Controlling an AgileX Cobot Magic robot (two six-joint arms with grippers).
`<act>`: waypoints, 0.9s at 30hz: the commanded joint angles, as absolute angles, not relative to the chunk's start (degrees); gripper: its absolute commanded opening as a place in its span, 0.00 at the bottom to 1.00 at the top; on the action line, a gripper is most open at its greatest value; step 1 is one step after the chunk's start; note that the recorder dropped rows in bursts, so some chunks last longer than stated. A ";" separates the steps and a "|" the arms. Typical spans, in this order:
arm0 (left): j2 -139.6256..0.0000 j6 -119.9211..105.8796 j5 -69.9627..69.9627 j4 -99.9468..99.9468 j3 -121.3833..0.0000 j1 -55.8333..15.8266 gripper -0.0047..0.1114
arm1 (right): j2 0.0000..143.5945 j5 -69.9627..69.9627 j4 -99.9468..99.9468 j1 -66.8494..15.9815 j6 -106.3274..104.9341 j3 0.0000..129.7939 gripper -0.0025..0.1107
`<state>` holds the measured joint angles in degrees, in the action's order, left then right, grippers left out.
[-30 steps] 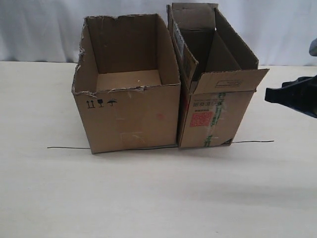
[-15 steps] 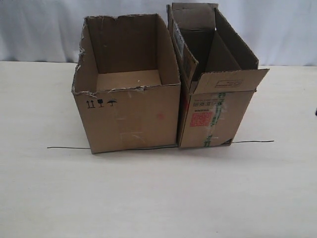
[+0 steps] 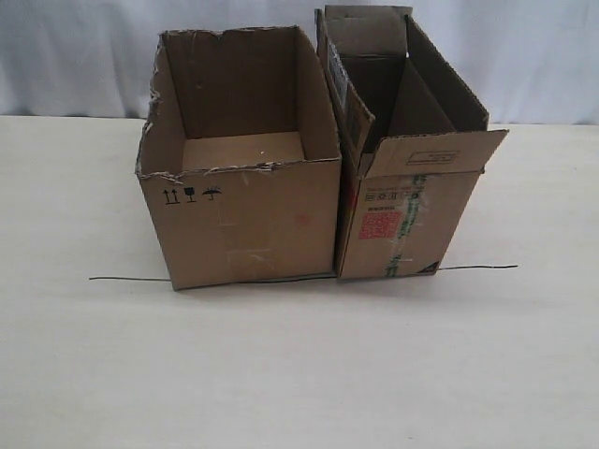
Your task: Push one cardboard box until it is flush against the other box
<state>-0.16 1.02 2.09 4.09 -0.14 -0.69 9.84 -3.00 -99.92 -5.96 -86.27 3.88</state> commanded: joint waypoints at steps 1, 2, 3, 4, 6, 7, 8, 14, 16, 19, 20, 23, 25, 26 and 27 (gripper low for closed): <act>0.00 1.17 1.99 3.93 0.00 -0.73 0.04 | 5.80 -1.45 -99.95 -5.50 -85.73 0.30 0.07; 0.00 1.17 1.99 3.93 0.00 -0.73 0.04 | 5.49 -1.45 -99.95 -5.50 -85.73 0.00 0.07; 0.00 1.17 1.99 3.93 0.00 -0.73 0.04 | 5.22 -1.45 -99.95 -5.50 -85.73 0.00 0.07; 0.00 1.17 1.99 3.93 0.00 -0.73 0.04 | 5.22 -1.45 -99.95 -5.50 -85.73 0.00 0.07; 0.00 1.17 1.99 3.93 0.00 -0.73 0.04 | 5.22 -1.67 -99.95 -5.50 -85.73 0.00 0.07; 0.00 1.17 1.99 3.93 0.00 -0.73 0.04 | 5.22 -1.67 -99.95 -5.50 -85.73 0.00 0.07; 0.00 1.17 1.99 3.93 0.00 -0.73 0.04 | 5.22 -1.67 -99.95 -5.50 -85.73 0.00 0.07; 0.00 1.17 1.99 3.93 0.00 -0.73 0.04 | 5.22 -1.47 -99.95 -5.50 -83.28 0.00 0.07; 0.00 1.17 1.99 3.93 0.00 -0.73 0.04 | 5.22 -1.34 -99.95 -5.50 -83.15 0.00 0.07; 0.00 1.17 1.99 3.93 0.00 -0.73 0.04 | 5.22 -1.47 -99.95 -5.50 -83.54 0.00 0.07; 0.00 1.17 1.99 3.93 0.00 -0.73 0.04 | 5.22 -1.75 -99.95 -5.50 -84.26 0.00 0.07; 0.00 1.17 1.99 3.93 0.00 -0.73 0.04 | 5.22 -2.93 -99.95 -5.50 -88.07 2.13 0.07; 0.00 1.17 1.99 4.20 0.00 -0.73 0.04 | 5.22 -3.67 -99.95 -5.50 -90.36 3.64 0.07; 0.00 1.17 1.99 4.20 0.00 -0.73 0.04 | 5.22 -4.11 -99.95 -5.50 -90.65 4.32 0.07; 0.00 1.17 1.99 4.20 0.00 -0.73 0.04 | 5.22 -4.31 -99.08 -5.50 -90.27 4.83 0.07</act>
<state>-0.16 1.02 2.09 4.09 -0.14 -0.69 5.57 -3.17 -99.92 -5.96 -88.48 3.18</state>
